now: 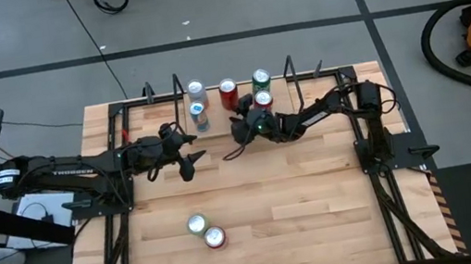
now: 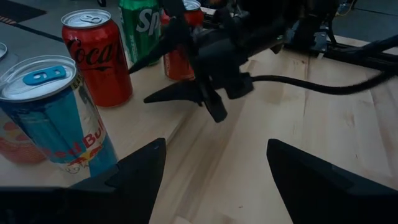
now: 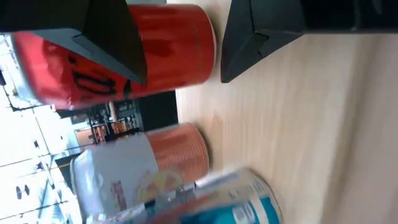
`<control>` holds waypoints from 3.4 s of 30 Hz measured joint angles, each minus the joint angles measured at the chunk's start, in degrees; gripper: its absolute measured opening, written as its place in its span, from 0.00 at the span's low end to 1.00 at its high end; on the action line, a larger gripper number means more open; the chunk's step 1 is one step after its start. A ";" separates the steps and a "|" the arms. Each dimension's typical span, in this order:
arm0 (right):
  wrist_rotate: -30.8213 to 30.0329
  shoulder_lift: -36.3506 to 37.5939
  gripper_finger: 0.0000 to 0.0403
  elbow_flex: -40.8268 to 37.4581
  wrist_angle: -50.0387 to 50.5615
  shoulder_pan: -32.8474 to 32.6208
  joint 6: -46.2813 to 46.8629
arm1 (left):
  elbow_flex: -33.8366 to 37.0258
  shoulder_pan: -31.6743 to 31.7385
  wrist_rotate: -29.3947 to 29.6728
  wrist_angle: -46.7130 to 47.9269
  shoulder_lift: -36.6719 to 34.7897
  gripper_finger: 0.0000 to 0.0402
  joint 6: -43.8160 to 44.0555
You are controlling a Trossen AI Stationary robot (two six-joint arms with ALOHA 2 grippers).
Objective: Place canned beverage on shelf
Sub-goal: Put the light green soda can on the shelf
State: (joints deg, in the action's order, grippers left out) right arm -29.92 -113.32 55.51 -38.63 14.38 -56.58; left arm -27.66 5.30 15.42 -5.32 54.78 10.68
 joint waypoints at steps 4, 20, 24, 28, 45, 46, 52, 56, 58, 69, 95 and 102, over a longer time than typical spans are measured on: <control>-0.81 0.00 0.53 0.04 -0.33 -2.69 -0.18 | 0.00 -0.01 0.00 0.02 0.00 0.72 -1.06; 7.42 16.32 0.53 0.04 18.03 -15.32 22.52 | 0.00 -0.44 -0.02 4.46 0.02 0.72 -2.91; 12.67 19.05 0.53 0.04 23.11 -17.64 30.44 | 0.04 -0.44 -0.02 7.49 0.44 0.72 -2.94; 13.56 20.69 0.53 0.04 27.37 -19.84 34.42 | -0.27 -0.42 -4.64 7.63 0.42 0.72 -5.16; 27.95 20.68 0.53 -0.39 38.98 -22.24 49.53 | -7.30 -11.99 -29.84 23.18 0.44 0.72 -17.71; 27.33 20.68 0.53 -0.78 38.14 -22.51 49.49 | -8.06 -12.95 -28.74 24.82 0.45 0.72 -16.42; 21.68 20.68 0.53 -4.52 32.23 -23.27 47.61 | -19.59 -20.12 -17.72 38.02 0.86 0.72 -13.84; 19.62 20.63 0.53 -5.83 31.72 -23.27 48.50 | -27.22 -26.30 -10.18 45.56 5.55 0.72 -11.53; 19.12 20.63 0.53 -6.46 31.58 -23.27 48.78 | -30.53 -28.93 -8.38 48.38 9.57 0.72 -10.22; 18.86 20.63 0.53 -6.58 30.88 -23.27 46.62 | -47.75 -34.19 -7.97 67.61 26.87 0.72 -0.44; 19.01 20.63 0.53 -6.58 28.90 -23.16 42.88 | -48.35 -34.38 -10.63 66.64 36.18 0.98 7.81; 19.05 20.63 0.53 -6.56 28.99 -23.16 42.88 | -47.47 -34.14 -11.21 65.37 37.15 0.99 7.89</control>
State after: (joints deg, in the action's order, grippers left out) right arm -10.88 -92.68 48.95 -9.64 -8.78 -13.69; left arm -75.13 -28.84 4.21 60.04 91.93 18.58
